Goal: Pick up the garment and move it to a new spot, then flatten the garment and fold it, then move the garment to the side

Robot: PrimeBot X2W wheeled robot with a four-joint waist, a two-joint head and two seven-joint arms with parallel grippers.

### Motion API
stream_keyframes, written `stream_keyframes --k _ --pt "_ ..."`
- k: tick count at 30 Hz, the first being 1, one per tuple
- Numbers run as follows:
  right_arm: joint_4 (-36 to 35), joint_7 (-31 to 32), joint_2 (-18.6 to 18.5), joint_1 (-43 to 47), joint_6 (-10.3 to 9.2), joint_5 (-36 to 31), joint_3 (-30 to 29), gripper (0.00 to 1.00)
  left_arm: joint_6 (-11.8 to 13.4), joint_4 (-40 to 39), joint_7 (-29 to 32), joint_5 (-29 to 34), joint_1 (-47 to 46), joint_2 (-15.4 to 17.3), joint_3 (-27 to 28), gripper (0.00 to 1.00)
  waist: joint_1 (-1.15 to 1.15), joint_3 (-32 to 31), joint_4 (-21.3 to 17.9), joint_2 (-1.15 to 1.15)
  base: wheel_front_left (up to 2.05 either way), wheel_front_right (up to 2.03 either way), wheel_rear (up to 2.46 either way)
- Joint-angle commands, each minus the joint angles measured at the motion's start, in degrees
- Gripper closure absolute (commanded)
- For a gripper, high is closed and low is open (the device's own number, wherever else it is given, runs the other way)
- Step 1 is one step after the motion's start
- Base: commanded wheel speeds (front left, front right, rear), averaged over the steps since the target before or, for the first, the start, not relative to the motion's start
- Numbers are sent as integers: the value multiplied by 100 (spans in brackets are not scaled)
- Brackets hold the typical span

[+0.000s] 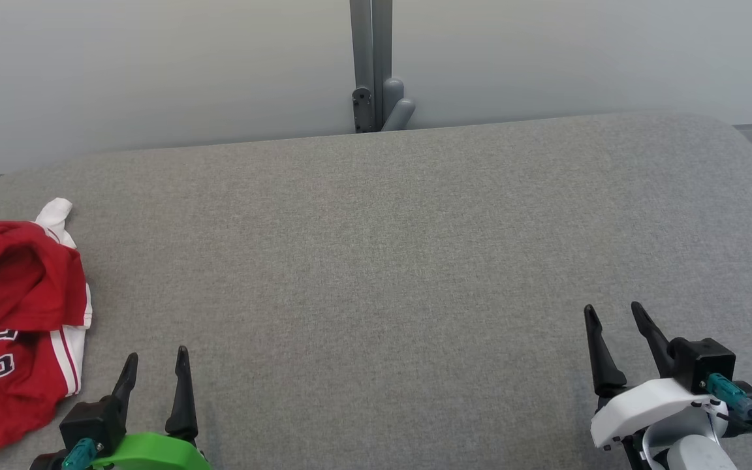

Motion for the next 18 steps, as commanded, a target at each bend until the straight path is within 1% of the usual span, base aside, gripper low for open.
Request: stream_keyframes --k 1,13,18 --pt "-31 -55 5 -11 2 -118 -14 0 -27 -10 -41 110 50 40 18 0 0 -1 -1 0 0 0 0" --pt "-11 -181 12 11 1 -733 -69 0 -6 10 -173 491 95 42 36 0 0 -13 -14 0 0 0 0" --pt "-28 -175 22 36 1 -711 -94 0 0 15 -165 426 90 42 18 0 0 -2 9 0 0 0 0"
